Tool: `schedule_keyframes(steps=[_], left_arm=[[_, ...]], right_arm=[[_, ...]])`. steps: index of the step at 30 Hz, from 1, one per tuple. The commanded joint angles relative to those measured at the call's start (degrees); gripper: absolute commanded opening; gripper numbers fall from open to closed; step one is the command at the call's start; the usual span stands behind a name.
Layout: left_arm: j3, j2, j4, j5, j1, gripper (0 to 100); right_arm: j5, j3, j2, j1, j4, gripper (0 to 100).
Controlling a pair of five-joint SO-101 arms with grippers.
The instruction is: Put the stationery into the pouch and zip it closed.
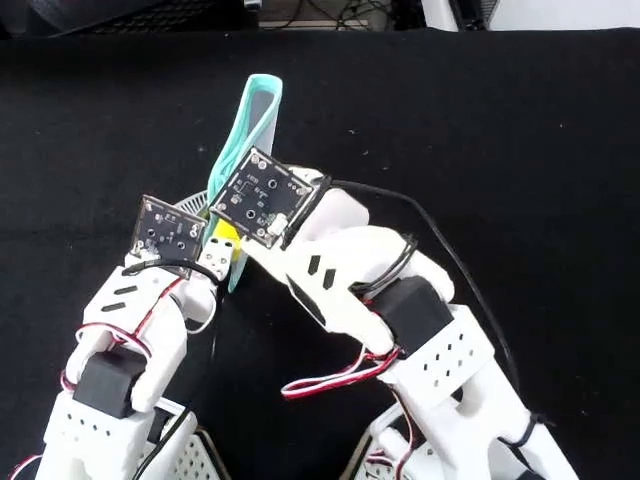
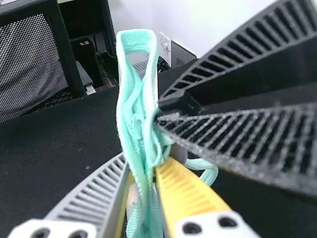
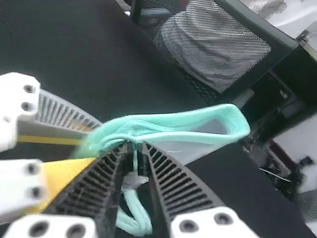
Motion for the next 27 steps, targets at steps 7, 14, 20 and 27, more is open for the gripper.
schedule_keyframes(steps=[7,14,20,27], left_arm=[[-1.0,0.2,0.9,-0.2,1.0,3],[-0.9,0.2,0.8,-0.3,0.8,3],[-0.9,0.2,0.7,-0.3,0.5,3],[-0.9,0.2,0.7,-0.3,0.7,3]], right_arm=[[-0.1,-1.5,-0.5,7.3,-4.3,1.3],[-0.2,-0.2,-0.6,6.2,-4.1,1.5],[-1.1,-0.4,-0.6,3.5,-1.8,9.2],[-6.6,-0.4,-0.1,1.3,-1.8,16.2]])
